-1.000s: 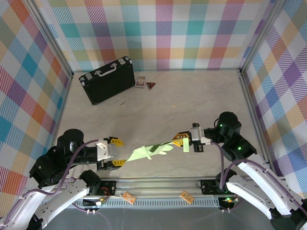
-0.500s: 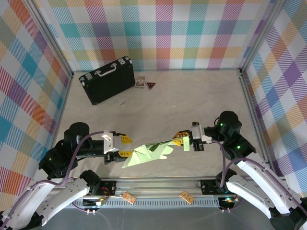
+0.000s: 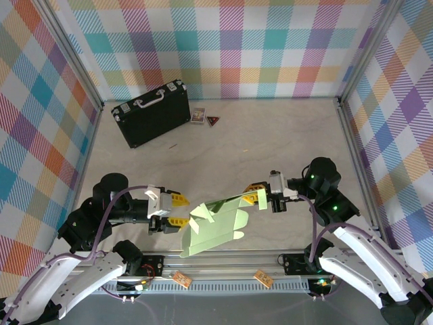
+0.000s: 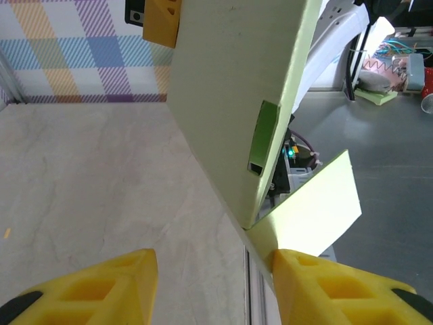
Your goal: Fold the paper box
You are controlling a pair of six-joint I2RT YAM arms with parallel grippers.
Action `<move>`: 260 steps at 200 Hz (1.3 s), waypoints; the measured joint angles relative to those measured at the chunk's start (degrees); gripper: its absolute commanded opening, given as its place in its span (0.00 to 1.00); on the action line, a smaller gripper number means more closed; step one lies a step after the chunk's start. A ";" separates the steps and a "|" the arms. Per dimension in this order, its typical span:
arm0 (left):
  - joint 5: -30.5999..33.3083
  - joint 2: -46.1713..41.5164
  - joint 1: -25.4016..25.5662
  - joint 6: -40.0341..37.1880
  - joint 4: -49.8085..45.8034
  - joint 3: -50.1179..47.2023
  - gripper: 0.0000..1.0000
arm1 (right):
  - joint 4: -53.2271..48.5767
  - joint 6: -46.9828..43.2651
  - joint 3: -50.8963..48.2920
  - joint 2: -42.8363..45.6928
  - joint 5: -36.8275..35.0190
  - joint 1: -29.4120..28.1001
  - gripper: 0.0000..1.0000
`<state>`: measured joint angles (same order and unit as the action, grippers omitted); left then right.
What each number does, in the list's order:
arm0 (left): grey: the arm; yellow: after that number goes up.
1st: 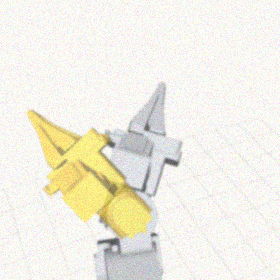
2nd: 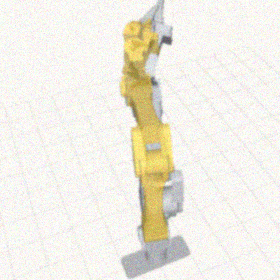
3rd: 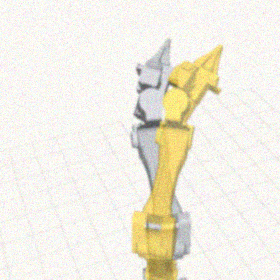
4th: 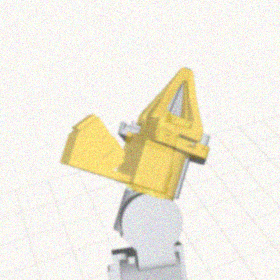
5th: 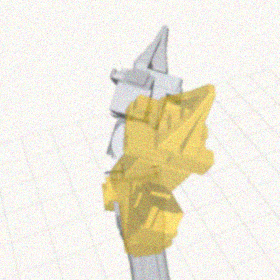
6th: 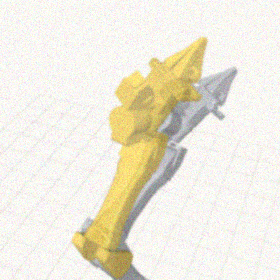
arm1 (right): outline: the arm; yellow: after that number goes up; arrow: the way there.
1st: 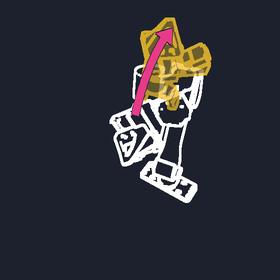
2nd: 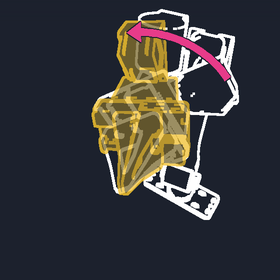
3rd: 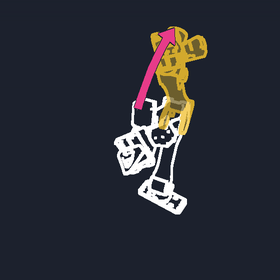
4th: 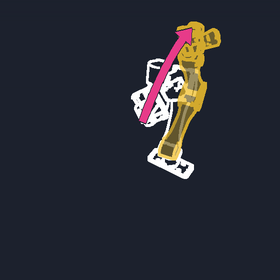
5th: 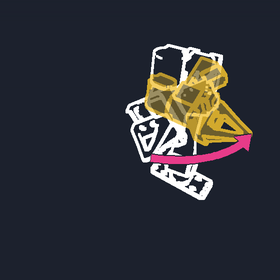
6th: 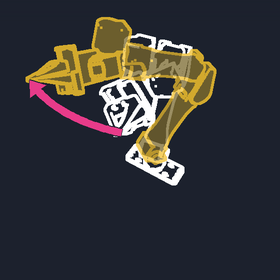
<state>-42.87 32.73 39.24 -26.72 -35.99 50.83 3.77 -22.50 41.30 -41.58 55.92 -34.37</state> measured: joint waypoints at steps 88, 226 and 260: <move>-1.01 -1.44 0.00 -1.49 -4.28 0.09 0.49 | -1.84 -0.85 0.00 0.17 -1.01 -0.33 0.00; 1.68 1.16 0.00 5.75 6.40 -2.69 0.12 | -1.68 -0.83 -0.26 0.15 -1.05 -0.59 0.00; 2.47 1.16 0.00 5.88 6.40 -2.69 0.05 | -1.70 -0.63 -0.28 0.15 -1.07 -0.74 0.00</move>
<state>-40.40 33.89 39.24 -20.84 -29.58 48.14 2.07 -23.14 41.01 -41.43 54.85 -35.11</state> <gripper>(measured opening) 0.080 0.057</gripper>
